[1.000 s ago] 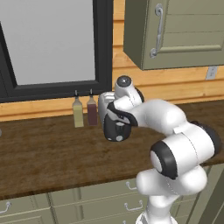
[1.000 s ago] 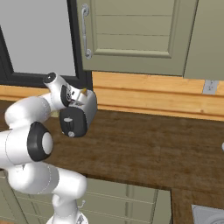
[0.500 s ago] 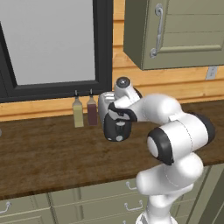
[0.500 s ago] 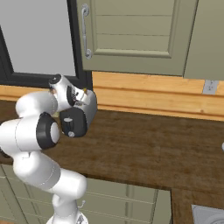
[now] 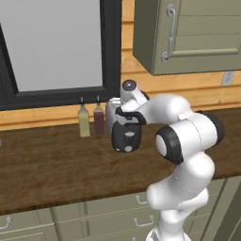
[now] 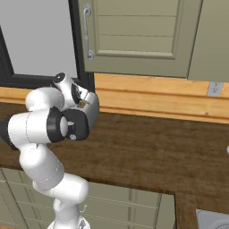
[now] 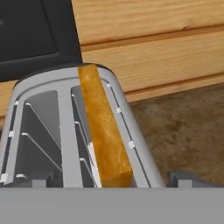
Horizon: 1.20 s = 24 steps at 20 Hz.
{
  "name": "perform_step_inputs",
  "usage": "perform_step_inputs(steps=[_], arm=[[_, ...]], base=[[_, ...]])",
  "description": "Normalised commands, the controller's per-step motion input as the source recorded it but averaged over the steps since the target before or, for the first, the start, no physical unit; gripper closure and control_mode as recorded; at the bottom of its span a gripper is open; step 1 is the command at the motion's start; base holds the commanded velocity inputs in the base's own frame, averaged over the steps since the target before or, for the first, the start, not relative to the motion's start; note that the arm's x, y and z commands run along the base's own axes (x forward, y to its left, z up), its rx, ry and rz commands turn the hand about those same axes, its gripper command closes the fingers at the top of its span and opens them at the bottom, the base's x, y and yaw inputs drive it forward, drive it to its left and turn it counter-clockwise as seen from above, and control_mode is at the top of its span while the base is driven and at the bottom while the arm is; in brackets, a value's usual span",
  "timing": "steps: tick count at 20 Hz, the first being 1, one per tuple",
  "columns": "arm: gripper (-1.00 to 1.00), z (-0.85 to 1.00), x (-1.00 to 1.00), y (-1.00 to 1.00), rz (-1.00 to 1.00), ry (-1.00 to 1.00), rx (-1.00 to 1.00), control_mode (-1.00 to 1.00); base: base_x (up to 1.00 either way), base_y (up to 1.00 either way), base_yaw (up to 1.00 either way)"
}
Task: Start the toaster. Once the lever pops up, take the bread to the plate on the dining counter.
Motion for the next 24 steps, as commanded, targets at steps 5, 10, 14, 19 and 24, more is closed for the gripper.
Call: perform_step_inputs(steps=[5, 10, 14, 19, 24], arm=[[-1.00, -0.28, 0.29, 0.00, 0.00, -0.01, 0.00, -1.00], [-1.00, -0.27, 0.32, 0.00, 0.00, -0.10, -0.01, -1.00], [-1.00, -0.32, 0.22, 0.00, 0.00, -0.11, -0.02, -1.00], [1.00, -0.41, 0.07, -0.04, -0.01, -0.01, -0.02, -1.00], [1.00, -0.14, 0.00, -0.06, -0.03, -0.01, -0.01, -1.00]], base=[[0.00, 0.00, 0.00], [0.00, 0.00, 0.00], [0.00, 0.00, 0.00], [0.00, 0.00, 0.00], [0.00, 0.00, 0.00]])
